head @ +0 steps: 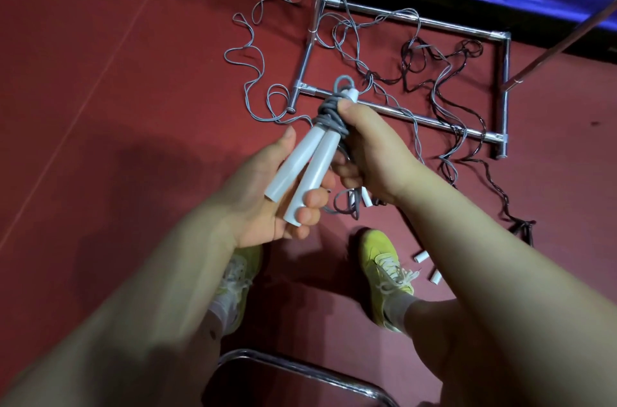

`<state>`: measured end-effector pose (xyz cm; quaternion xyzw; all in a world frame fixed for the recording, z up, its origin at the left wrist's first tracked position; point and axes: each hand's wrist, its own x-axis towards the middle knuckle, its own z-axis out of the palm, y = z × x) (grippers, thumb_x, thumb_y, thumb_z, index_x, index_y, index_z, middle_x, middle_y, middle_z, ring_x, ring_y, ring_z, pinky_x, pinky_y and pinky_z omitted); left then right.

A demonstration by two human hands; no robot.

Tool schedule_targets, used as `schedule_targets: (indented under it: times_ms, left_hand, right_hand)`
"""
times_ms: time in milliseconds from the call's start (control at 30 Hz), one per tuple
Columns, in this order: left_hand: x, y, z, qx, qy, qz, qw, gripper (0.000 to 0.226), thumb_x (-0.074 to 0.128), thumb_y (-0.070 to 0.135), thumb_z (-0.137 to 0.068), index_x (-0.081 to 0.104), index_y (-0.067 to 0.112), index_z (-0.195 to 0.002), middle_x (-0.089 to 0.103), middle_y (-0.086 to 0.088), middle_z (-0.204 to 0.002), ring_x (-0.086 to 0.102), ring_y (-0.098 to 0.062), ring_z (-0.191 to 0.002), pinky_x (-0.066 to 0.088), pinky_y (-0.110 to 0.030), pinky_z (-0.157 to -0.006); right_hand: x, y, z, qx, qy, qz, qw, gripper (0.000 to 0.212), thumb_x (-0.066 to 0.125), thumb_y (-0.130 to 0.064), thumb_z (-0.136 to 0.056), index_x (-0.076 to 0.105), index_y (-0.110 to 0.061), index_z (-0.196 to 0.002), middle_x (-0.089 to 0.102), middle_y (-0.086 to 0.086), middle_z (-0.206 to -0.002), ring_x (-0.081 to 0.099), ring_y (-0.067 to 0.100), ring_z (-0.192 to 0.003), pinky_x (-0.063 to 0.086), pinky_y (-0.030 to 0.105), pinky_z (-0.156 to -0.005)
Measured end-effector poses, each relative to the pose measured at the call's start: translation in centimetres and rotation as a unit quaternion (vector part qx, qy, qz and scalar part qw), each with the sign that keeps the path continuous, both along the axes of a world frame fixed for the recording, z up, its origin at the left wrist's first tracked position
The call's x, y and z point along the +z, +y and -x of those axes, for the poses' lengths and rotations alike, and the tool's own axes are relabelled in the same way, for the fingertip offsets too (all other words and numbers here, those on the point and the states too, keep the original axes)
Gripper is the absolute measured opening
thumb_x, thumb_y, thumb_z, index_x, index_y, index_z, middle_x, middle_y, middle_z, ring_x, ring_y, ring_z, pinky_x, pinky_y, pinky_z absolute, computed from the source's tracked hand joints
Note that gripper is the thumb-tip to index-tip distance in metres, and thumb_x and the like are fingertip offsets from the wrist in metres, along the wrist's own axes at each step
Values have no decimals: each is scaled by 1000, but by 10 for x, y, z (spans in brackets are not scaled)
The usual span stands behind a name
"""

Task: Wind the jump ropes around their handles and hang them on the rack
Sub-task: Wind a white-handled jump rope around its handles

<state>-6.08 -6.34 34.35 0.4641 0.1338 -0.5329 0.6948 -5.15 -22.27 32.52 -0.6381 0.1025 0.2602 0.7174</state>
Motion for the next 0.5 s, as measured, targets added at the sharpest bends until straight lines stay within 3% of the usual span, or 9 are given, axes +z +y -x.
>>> schedule_targets:
  times_ms: [167, 333, 500]
  left_hand:
    - [-3, 0, -2, 18, -38, -65, 997, 64, 22, 64, -91, 56, 12, -75, 45, 0, -54, 37, -14, -42, 30, -22, -47]
    - [-11, -5, -1, 11, -110, -206, 972, 63, 23, 62, -93, 56, 10, -75, 47, -1, -49, 41, -17, -38, 34, -19, -43]
    - [-22, -7, -10, -17, -112, -301, 947, 66, 24, 65, -92, 56, 10, -75, 52, 2, -43, 46, -15, -33, 38, -20, -43]
  right_hand:
    - [-3, 0, -1, 24, -1, 70, 997, 57, 35, -64, -90, 49, -9, -80, 40, 3, -58, 31, 13, -38, 27, 22, -39]
    - [-4, 1, 3, 54, 4, 201, 978, 60, 27, -57, -97, 52, -12, -67, 41, 4, -54, 36, 16, -37, 31, 22, -41]
    - [-3, 4, 4, 67, -3, 309, 949, 67, 25, -58, -97, 44, -10, -54, 43, -1, -37, 37, 12, -29, 31, 23, -44]
